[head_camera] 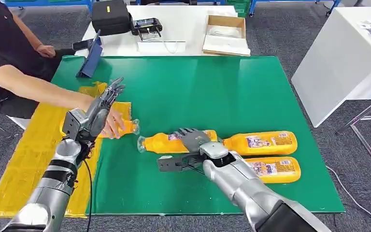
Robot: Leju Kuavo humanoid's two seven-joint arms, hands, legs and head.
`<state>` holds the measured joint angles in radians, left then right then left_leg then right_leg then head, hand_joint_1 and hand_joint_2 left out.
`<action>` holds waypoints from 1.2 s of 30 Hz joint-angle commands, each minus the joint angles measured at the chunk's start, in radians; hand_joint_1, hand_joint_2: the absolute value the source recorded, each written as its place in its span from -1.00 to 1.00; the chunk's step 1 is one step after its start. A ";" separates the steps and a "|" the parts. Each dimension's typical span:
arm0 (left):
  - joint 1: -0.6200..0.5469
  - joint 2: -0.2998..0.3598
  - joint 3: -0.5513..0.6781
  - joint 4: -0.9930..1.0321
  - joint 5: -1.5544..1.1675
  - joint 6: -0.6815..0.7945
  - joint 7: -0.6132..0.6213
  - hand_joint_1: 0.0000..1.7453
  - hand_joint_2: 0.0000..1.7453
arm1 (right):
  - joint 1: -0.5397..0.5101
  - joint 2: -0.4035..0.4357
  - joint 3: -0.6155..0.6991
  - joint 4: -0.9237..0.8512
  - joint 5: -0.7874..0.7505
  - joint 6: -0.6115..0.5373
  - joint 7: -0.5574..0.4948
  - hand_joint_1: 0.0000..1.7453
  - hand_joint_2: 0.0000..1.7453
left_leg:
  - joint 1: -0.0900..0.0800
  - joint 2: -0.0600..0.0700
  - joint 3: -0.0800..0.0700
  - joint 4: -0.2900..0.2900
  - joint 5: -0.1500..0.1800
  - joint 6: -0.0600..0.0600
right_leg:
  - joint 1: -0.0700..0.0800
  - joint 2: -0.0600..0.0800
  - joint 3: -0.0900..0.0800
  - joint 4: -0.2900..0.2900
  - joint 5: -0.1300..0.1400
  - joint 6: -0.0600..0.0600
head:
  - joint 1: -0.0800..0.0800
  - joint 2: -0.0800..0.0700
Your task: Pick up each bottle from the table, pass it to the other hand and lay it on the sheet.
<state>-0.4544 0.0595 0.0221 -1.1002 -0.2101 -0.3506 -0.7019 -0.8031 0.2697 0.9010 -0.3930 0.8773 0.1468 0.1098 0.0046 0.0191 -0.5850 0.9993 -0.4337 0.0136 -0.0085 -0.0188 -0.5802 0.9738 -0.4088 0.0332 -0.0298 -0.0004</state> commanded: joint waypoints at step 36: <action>0.012 -0.102 0.082 -0.093 0.160 -0.031 0.118 -1.00 -1.00 | 0.070 -0.091 -0.485 -0.118 -0.319 -0.302 -0.299 1.00 1.00 | -0.001 -0.001 0.000 0.000 0.001 0.001 | -0.001 0.000 0.001 0.000 0.001 0.001 | 0.000 0.000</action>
<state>-0.4212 -0.0164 0.0763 -1.1906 -0.0503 -0.3819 -0.5920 -0.7324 0.2018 0.5025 -0.4657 0.5558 -0.1587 -0.1892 0.0036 0.0188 -0.5847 0.9995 -0.4326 0.0148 -0.0100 -0.0188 -0.5796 0.9736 -0.4076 0.0346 -0.0294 -0.0004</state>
